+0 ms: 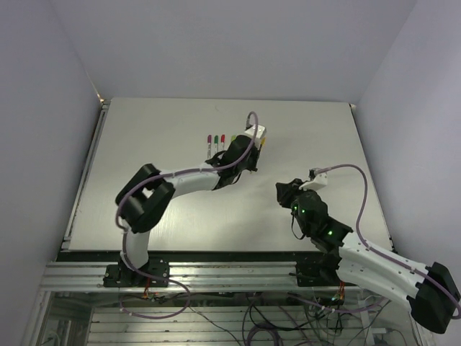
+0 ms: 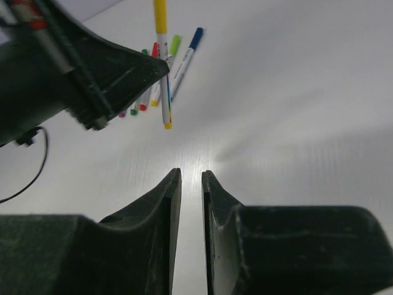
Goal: Insert the pens into the pen caps
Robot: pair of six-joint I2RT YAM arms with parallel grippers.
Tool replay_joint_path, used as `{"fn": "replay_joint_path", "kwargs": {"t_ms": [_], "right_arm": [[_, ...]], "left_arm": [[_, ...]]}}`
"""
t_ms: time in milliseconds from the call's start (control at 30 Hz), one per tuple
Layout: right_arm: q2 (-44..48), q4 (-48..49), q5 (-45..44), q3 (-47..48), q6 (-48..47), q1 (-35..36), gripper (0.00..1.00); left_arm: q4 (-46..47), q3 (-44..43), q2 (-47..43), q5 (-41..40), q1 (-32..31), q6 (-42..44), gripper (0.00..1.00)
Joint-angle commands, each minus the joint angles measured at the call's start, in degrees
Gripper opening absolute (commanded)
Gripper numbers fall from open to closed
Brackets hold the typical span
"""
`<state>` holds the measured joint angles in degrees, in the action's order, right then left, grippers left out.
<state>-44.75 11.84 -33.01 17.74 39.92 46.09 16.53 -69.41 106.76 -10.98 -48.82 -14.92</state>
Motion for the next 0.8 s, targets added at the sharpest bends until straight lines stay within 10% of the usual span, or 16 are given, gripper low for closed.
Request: {"fn": "replay_joint_path", "kwargs": {"t_ms": [0,767], "right_arm": [[5.1,-8.9,-6.0,1.9,0.4,0.1,0.20],[4.3,-9.6,-4.7,0.9,3.1,0.1,0.20]], "left_arm": [[-9.4,-10.3,7.2,-4.9,1.0,2.6,0.07],[-20.1,-30.8,27.3,-1.2,6.9,1.3,0.07]]}}
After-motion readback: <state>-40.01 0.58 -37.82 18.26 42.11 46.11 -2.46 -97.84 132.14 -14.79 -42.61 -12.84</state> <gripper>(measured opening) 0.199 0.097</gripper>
